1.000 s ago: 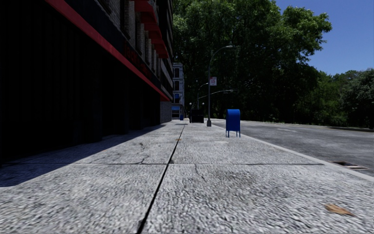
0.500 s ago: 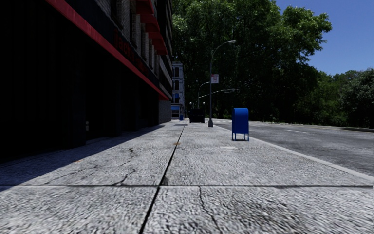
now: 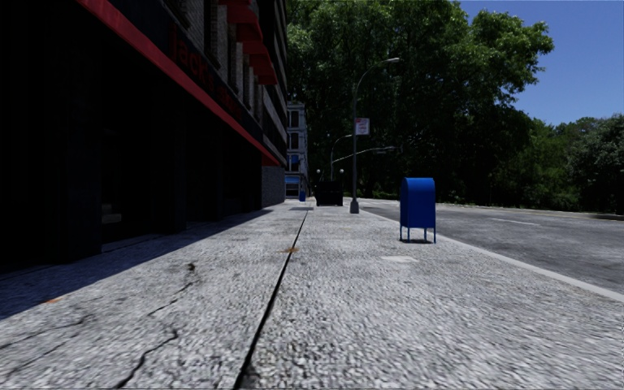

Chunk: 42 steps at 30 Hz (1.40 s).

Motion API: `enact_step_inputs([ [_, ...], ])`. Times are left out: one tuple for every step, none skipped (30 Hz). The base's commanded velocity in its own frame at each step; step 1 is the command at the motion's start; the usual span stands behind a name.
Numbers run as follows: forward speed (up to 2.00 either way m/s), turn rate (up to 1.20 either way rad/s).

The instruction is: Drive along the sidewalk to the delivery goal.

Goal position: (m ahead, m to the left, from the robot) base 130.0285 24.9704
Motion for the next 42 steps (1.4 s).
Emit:
enact_step_inputs([
  [2.0, 0.0],
  [2.0, 0.0],
  [2.0, 0.0],
  [2.0, 0.0],
  [2.0, 0.0],
  [2.0, 0.0],
  [2.0, 0.0],
  [2.0, 0.0],
  [2.0, 0.0],
  [2.0, 0.0],
  [2.0, 0.0],
  [2.0, 0.0],
  [2.0, 0.0],
  [2.0, 0.0],
  [2.0, 0.0],
  [2.0, 0.0],
  [2.0, 0.0],
  [2.0, 0.0],
  [2.0, 0.0],
  [2.0, 0.0],
  [2.0, 0.0],
  [2.0, 0.0],
  [2.0, 0.0],
  [2.0, 0.0],
  [2.0, 0.0],
  [2.0, 0.0],
  [2.0, 0.0],
  [2.0, 0.0],
  [2.0, 0.0],
  [2.0, 0.0],
  [2.0, 0.0],
  [2.0, 0.0],
  [2.0, 0.0],
  [2.0, 0.0],
  [2.0, 0.0],
  [2.0, 0.0],
  [2.0, 0.0],
  [2.0, 0.0],
  [2.0, 0.0],
  [2.0, 0.0],
  [2.0, 0.0],
  [2.0, 0.0],
])
